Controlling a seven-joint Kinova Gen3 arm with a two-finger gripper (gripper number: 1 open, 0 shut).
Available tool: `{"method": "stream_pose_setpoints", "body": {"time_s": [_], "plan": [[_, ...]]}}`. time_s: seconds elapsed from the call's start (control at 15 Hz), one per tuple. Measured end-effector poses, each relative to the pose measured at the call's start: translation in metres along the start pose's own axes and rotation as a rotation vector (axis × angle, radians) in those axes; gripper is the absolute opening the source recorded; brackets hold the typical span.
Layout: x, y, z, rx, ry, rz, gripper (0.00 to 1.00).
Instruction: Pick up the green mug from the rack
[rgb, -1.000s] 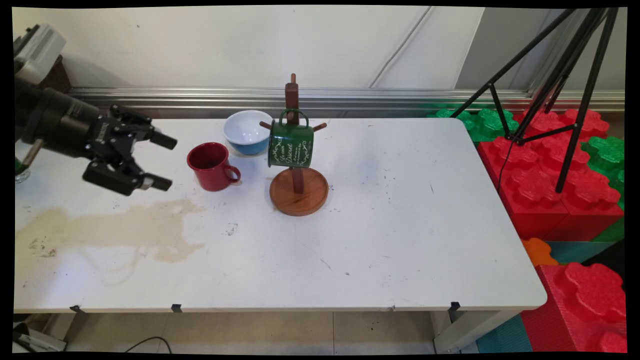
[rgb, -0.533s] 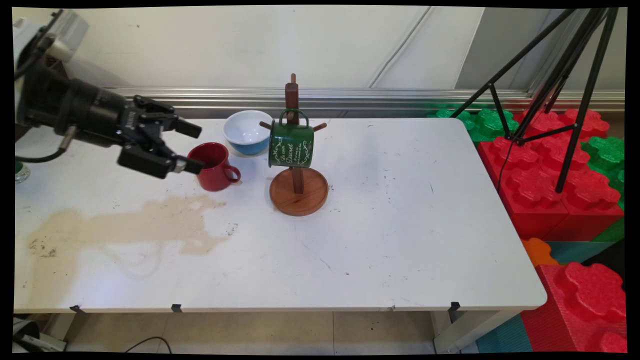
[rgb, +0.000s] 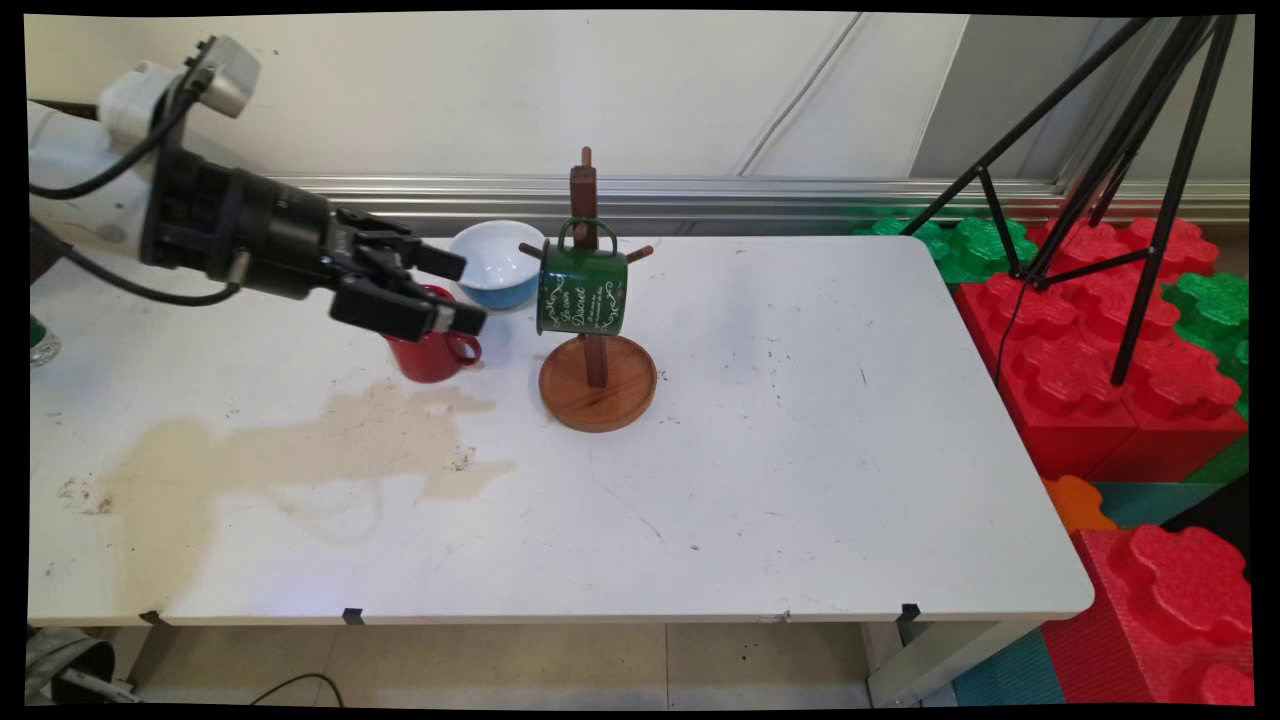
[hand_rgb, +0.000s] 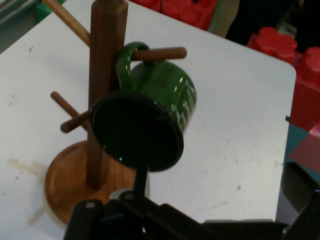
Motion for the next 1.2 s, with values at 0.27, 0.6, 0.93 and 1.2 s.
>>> {"method": "stream_pose_setpoints", "body": {"time_s": [0.27, 0.6, 0.93, 1.2], "plan": [[-0.001, 0.002, 0.022, 0.001, 0.031, -0.057, 1.0], [-0.003, 0.003, 0.047, 0.002, 0.055, -0.111, 1.0], [-0.006, 0.0, 0.07, -0.003, 0.06, -0.115, 1.0], [-0.005, -0.001, 0.085, -0.016, 0.062, -0.098, 1.0]]}}
